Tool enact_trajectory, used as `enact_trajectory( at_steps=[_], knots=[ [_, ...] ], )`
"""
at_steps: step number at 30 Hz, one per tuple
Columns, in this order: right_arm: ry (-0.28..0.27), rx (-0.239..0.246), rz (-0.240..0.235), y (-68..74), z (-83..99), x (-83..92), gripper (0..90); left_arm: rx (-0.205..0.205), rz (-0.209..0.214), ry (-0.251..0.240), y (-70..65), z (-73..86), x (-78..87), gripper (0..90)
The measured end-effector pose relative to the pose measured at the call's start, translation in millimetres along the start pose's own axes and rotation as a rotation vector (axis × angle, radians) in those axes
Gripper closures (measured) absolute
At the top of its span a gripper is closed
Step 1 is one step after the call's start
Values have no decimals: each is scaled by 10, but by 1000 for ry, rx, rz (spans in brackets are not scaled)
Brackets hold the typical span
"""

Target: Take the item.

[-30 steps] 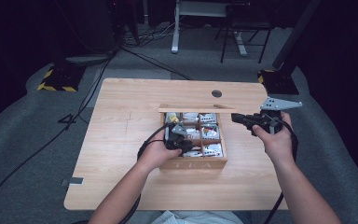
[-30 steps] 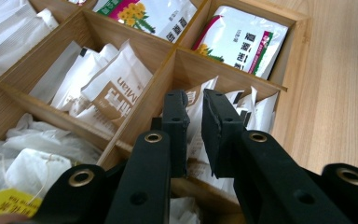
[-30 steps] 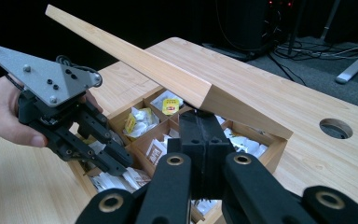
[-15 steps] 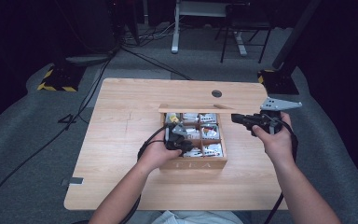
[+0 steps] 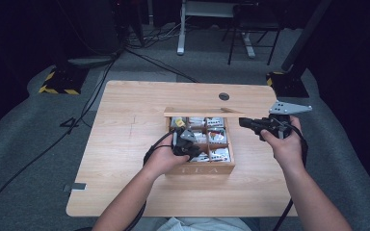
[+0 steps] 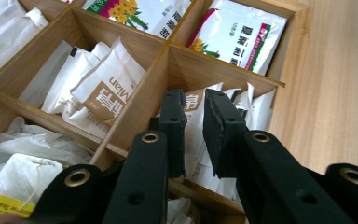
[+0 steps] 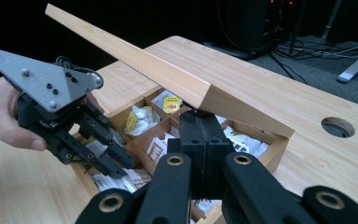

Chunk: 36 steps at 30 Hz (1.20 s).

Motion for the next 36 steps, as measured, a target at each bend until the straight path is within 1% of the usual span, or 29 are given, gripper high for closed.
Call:
enact_trajectory(
  at_steps=[2, 6, 8, 13, 15, 19, 20, 22, 23, 25, 29, 34, 36],
  knots=[
    [0, 0, -1, 0, 2, 0, 900, 0, -4, 0, -2, 4, 7, 783],
    [0, 1, -2, 0, 3, 0, 900, -6, 17, -10, -56, -15, 29, 782],
    [2, 0, -1, 2, 4, -3, 900, -13, 17, -3, -66, -19, 29, 780],
    [3, 1, -4, 9, 8, -7, 900, -8, -9, 2, -10, -7, 30, 787],
    [3, 2, -4, 9, 8, -7, 900, -7, -13, 7, 3, 8, 27, 790],
    [4, 0, -5, 7, 8, -7, 900, -10, -3, 2, -28, -1, 28, 788],
    [5, 0, -5, 8, 9, -8, 900, -17, 2, 5, -36, -6, 32, 785],
    [5, 0, -6, 9, 9, -9, 900, -17, 14, 7, -59, -12, 26, 783],
    [5, 1, -6, 10, 10, -10, 900, -18, 10, 17, -56, -5, 27, 783],
    [6, 1, -6, 12, 10, -11, 900, -19, -6, 20, -32, -3, 22, 783],
    [6, 1, -7, 12, 10, -11, 900, -10, -13, 11, -8, -1, 21, 789],
    [7, 4, -10, 13, 11, -12, 900, -9, -30, 0, 15, -29, 45, 799],
    [7, 4, -11, 17, 11, -15, 900, -10, -39, 7, 23, -34, 49, 804]
  ],
)
Point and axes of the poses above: each handheld gripper's, and its own axes: x roughly backward along the jaws, z roughly out of its underside, y roughly to its left, the point moved 8 cm from there along -x, roughly forward along the jaws, and after that the axes turned 13 degrees about z, right-handed, at the moved point
